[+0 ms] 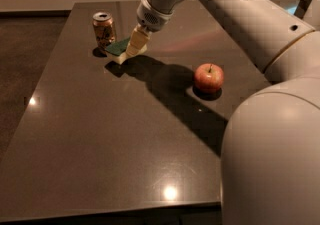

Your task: Move sponge near orange can

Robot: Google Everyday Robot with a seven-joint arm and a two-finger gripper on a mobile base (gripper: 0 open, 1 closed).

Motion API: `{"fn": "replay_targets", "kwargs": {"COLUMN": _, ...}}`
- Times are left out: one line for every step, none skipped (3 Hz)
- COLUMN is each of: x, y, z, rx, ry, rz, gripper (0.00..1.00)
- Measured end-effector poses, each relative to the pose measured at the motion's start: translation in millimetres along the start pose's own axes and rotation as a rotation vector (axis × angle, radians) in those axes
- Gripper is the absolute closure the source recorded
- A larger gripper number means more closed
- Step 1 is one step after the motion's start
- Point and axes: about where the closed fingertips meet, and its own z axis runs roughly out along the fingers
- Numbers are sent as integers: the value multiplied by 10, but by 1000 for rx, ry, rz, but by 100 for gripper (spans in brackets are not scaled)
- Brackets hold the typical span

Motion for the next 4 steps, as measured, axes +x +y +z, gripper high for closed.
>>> {"fn": "replay_targets", "kwargs": {"x": -27, "y": -1, "z": 80, "rx": -4, "ry": -3, "rz": -7, "gripper": 36}}
{"fn": "replay_targets", "kwargs": {"x": -27, "y": 7, "z": 109, "rx": -8, "ry": -1, "rz": -8, "gripper": 13}}
{"fn": "replay_targets", "kwargs": {"x": -28, "y": 14, "z": 139, "rx": -12, "ry": 0, "rz": -8, "gripper": 0}}
{"fn": "replay_targets", "kwargs": {"x": -28, "y": 14, "z": 140, "rx": -12, "ry": 0, "rz": -8, "gripper": 0}}
